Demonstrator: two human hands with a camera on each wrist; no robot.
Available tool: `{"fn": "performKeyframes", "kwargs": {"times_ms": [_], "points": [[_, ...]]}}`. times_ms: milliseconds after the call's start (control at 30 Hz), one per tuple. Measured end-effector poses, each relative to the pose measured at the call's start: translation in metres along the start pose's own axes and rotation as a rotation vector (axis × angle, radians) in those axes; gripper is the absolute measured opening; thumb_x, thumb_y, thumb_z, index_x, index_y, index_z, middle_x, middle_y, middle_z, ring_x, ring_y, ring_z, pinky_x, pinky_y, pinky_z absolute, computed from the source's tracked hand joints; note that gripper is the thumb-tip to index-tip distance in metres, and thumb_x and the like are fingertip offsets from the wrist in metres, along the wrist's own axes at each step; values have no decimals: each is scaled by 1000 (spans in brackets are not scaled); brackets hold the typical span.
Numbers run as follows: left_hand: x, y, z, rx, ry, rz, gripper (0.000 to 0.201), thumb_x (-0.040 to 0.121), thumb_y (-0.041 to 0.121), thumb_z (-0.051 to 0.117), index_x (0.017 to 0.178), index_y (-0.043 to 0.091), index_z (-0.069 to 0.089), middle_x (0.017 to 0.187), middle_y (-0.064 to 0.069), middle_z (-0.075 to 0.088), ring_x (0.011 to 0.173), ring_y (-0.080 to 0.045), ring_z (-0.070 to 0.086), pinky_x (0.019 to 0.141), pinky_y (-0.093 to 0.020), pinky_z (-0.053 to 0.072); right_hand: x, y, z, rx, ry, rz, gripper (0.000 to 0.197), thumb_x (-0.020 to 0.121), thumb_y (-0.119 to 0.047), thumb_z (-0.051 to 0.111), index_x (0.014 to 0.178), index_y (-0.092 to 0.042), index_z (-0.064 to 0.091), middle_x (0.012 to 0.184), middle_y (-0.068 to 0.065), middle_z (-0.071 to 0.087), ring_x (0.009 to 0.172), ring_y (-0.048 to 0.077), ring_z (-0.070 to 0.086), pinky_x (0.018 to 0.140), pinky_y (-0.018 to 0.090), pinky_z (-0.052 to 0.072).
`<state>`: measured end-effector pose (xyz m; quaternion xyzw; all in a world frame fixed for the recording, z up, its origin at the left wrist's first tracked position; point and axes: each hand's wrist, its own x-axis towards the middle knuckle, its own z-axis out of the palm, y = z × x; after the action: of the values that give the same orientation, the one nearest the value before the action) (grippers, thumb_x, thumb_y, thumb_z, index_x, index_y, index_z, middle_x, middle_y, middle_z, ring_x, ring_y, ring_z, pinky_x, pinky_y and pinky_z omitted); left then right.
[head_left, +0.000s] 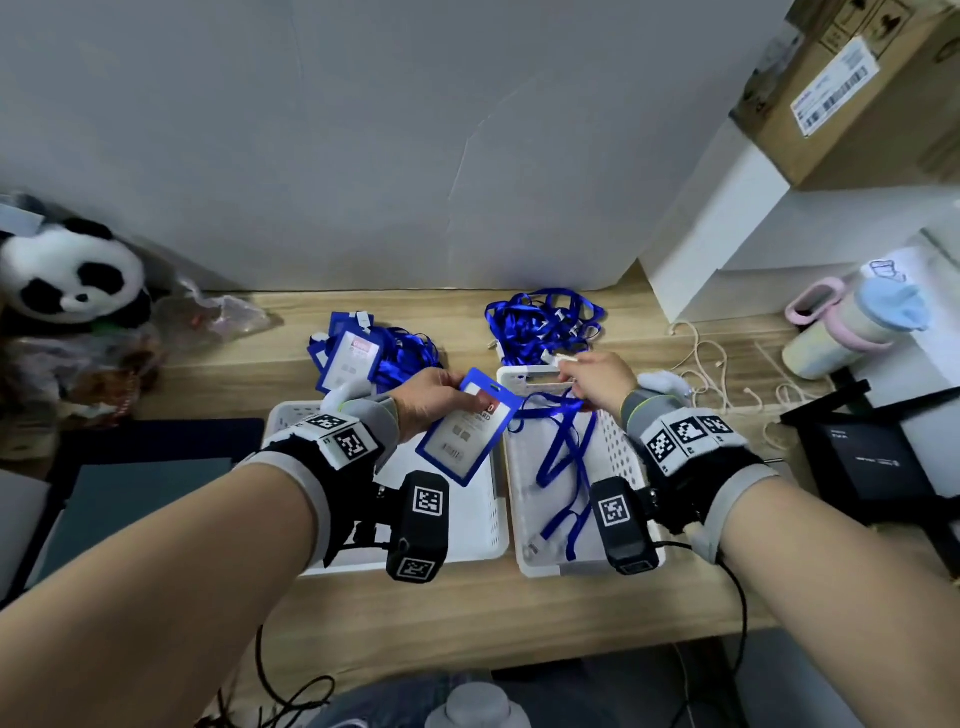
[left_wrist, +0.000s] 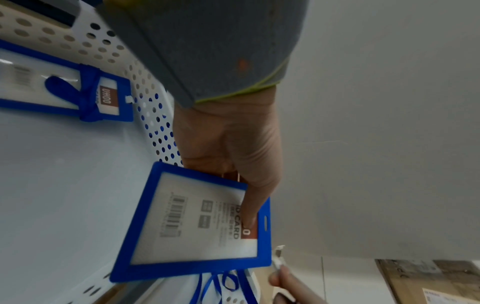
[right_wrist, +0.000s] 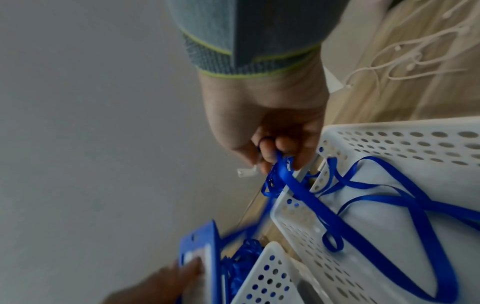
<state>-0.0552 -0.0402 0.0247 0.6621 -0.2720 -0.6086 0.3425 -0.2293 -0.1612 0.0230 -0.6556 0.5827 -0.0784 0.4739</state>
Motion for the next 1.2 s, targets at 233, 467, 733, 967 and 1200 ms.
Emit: {"fn": "performKeyframes", "kwargs": {"times_ms": [233,467,733,967,1200], "points": [[-2,0,1,125,43,-8,7,86,13,65,91,13,61,103,-17,68,91,-32,66,89,-47,53,-1,-13,-18,409,-8,-116,15,89,-9,57,90,0,68,46,-1,61,53,12,57,67,22,50],[-19,3,-9,145,21,13,5,89,15,61,90,19,58,87,-5,66,73,-19,64,66,-30,55,-18,-30,2,205,-276,-172,17,95,-11,45,84,-14,58,47,-3,35,37,7,32,43,20,39],[-41,-8,-33,159,-10,-30,9,88,10,62,96,16,61,90,-5,68,74,-18,66,70,-31,57,-25,-37,32,-230,-324,-311,24,89,-27,60,101,-10,71,62,-10,47,52,5,37,49,17,34],[-56,-12,-41,225,-22,14,12,89,9,60,85,20,63,84,-2,67,67,-12,65,67,-26,55,-42,-56,50,-379,-472,-308,16,87,-29,63,91,-15,69,56,-6,43,49,8,37,40,13,31],[-63,-15,-44,316,-36,31,10,89,12,62,92,21,63,85,2,66,73,-14,64,65,-20,54,-45,-61,61,-364,-569,-268,12,90,-22,59,95,-13,65,37,-8,38,28,2,35,41,17,37]]}}
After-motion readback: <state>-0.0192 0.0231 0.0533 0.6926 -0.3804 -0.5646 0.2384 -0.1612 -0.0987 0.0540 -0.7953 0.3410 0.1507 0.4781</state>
